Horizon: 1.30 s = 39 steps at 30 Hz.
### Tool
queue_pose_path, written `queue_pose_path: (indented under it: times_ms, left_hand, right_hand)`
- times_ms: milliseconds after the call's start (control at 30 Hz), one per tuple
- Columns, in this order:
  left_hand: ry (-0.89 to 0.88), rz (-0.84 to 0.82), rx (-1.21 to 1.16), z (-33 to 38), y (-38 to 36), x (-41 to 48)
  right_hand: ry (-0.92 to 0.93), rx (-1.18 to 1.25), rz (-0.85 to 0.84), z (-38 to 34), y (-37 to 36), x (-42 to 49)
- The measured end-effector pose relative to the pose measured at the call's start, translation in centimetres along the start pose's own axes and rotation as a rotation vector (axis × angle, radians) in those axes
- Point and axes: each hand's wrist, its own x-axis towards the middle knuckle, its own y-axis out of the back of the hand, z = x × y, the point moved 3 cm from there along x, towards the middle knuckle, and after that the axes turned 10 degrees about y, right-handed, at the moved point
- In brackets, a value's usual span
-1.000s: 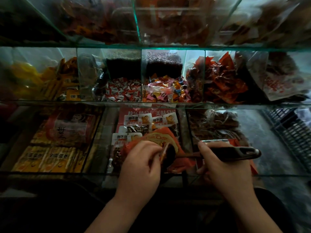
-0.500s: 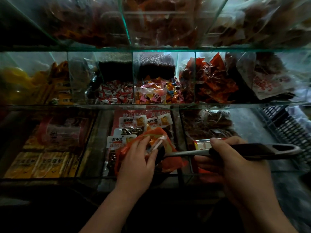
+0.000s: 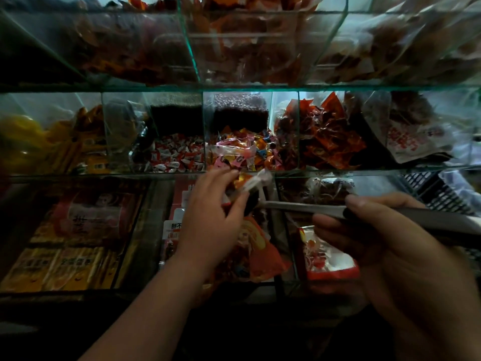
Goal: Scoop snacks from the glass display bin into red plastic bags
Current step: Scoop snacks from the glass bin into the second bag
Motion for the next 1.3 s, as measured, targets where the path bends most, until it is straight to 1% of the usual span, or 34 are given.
queue_pose_path:
  times_ms: [67,133,200,267,333,433,500,567,667,733,767,833,867,933,967,1067,1100,1133,1200,1233,1267,1300]
  left_hand:
    - [-0.002,0.028,0.045,0.6,-0.7,2.9]
    - [0.021,0.022,0.109,0.8,-1.7,5.8]
    - [0.062,-0.044,0.152,0.8,-3.1,8.5]
    - [0.142,-0.136,0.163,0.4,-4.2,10.7]
    - [0.231,-0.199,0.135,-0.1,-4.9,12.2]
    - [0.311,-0.188,-0.014,-0.7,-4.9,12.7]
    - [0.317,-0.146,-0.125,-0.9,-4.6,12.1]
    - [0.324,-0.114,-0.192,-1.1,-4.0,11.1]
    - [0.327,-0.083,-0.272,-1.4,-2.9,9.7]
    - [0.332,-0.060,-0.333,-1.7,-2.2,8.9]
    - [0.339,-0.050,-0.364,-1.8,-1.8,8.5]
    - [0.343,-0.032,-0.405,-1.9,-1.2,7.7]
    - [0.342,-0.025,-0.405,-2.0,-1.0,7.4]
    - [0.340,-0.018,-0.383,-2.1,-0.6,6.8]
    - [0.339,-0.019,-0.373,-2.1,-0.6,6.5]
    - [0.323,-0.019,-0.358,-1.7,-0.4,5.5]
    - [0.321,-0.019,-0.348,-1.4,-0.4,5.2]
    - [0.321,-0.020,-0.338,-1.2,-0.3,4.9]
    - [0.323,-0.022,-0.330,-0.8,0.2,4.3]
    - [0.322,-0.025,-0.336,-0.7,0.6,3.9]
    - [0.314,-0.030,-0.342,-0.7,1.2,3.4]
    - [0.294,-0.032,-0.330,-0.9,1.9,2.8]
  right_hand:
    - [0.041,0.114,0.014,0.1,-0.6,1.3]
    - [0.026,0.180,0.032,0.7,-1.3,2.7]
    - [0.006,0.206,0.092,1.7,-1.9,4.1]
    - [-0.016,0.220,0.152,3.0,-2.7,5.7]
    - [-0.022,0.195,0.176,4.4,-3.7,7.3]
    - [0.031,0.064,0.169,6.5,-5.0,9.9]
    - [0.124,-0.187,0.119,7.3,-5.6,11.4]
    - [0.298,-0.432,0.026,7.1,-6.3,12.3]
    - [0.604,-0.643,-0.202,6.1,-7.3,12.6]
    - [0.782,-0.845,-0.360,5.4,-7.3,12.5]
    - [0.852,-0.918,-0.426,5.2,-7.1,12.4]
    - [0.894,-1.000,-0.518,4.9,-6.8,11.7]
    - [0.890,-1.018,-0.545,4.8,-6.6,11.4]
    - [0.897,-1.036,-0.537,4.7,-6.0,10.4]
    - [0.913,-1.004,-0.512,4.5,-5.7,9.6]
    - [0.996,-0.852,-0.351,3.9,-4.8,7.4]
    - [0.966,-0.794,-0.286,4.0,-4.7,7.3]
    - [0.866,-0.757,-0.234,4.1,-4.6,7.3]
    - [0.426,-0.613,-0.245,5.0,-5.3,6.7]
    - [0.274,-0.492,-0.214,5.0,-5.5,5.7]
    - [0.326,-0.453,-0.167,3.8,-5.2,4.3]
    - [0.366,-0.346,-0.095,2.4,-4.9,3.1]
